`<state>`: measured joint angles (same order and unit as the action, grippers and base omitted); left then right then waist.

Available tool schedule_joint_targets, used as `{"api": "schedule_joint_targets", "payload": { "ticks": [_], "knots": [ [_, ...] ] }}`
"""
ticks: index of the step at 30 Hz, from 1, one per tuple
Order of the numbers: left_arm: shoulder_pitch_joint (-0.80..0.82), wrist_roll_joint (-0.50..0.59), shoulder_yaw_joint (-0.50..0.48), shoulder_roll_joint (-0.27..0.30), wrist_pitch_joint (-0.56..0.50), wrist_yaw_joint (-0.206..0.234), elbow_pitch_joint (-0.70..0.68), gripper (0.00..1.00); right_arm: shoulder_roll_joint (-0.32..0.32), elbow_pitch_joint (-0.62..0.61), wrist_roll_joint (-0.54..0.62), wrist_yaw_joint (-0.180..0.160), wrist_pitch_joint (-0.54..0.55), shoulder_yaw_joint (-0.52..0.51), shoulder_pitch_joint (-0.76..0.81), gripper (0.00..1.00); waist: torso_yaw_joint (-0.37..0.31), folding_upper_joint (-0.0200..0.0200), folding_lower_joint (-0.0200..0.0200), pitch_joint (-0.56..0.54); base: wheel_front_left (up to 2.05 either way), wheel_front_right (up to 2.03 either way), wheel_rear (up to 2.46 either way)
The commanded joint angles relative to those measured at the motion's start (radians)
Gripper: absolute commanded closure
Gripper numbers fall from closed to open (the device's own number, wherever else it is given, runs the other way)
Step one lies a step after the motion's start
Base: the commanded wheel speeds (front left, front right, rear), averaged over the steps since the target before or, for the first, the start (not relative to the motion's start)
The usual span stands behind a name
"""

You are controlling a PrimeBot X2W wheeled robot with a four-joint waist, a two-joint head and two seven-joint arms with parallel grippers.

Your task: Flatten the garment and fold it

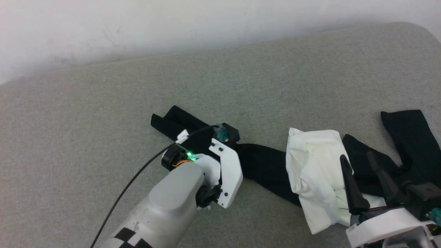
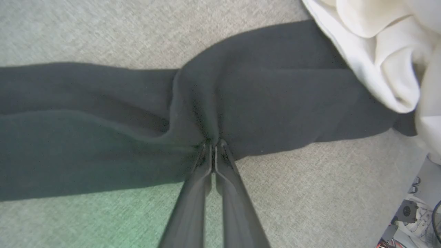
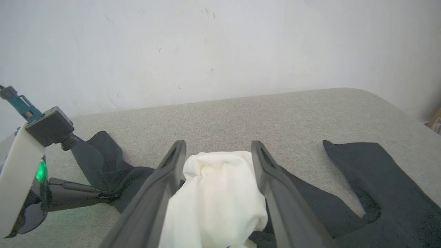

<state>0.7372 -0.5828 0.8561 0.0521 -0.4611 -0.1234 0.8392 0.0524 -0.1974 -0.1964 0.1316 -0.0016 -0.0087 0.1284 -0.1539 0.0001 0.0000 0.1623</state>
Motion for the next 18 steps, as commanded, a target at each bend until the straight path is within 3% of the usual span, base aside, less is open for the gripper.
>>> {"api": "schedule_joint_targets", "payload": {
  "ticks": [1,5,9,12,18],
  "knots": [
    [-0.039,-0.02,-0.001,0.005,0.025,-0.007,0.026,1.0,-0.002,0.003,-0.011,-0.001,-0.002,-0.01,-0.001,0.0,0.01,-0.0001,0.0,-0.015,0.0,0.0,0.0],
    [-0.021,-0.035,-0.063,0.053,0.158,0.013,-0.018,1.0,-0.002,0.001,-0.027,-0.001,0.001,-0.035,0.02,0.0,0.042,-0.0001,0.0,-0.05,0.0,0.0,0.0],
    [-0.082,-0.062,-0.13,0.139,0.246,0.062,-0.129,1.0,-0.002,-0.003,-0.035,-0.001,0.007,-0.056,0.052,0.0,0.081,-0.0001,0.0,-0.092,0.0,0.0,0.0],
    [-0.19,-0.095,-0.19,0.226,0.272,0.133,-0.249,1.0,-0.002,-0.01,-0.04,-0.001,0.012,-0.071,0.074,0.0,0.115,-0.0001,0.0,-0.118,0.0,0.0,0.0],
    [-0.535,-0.208,-0.349,0.394,0.274,0.342,-0.514,1.0,-0.002,-0.029,-0.036,-0.001,0.025,-0.073,0.098,0.0,0.161,-0.0001,0.0,-0.141,0.0,0.0,0.0]
  ]
}}
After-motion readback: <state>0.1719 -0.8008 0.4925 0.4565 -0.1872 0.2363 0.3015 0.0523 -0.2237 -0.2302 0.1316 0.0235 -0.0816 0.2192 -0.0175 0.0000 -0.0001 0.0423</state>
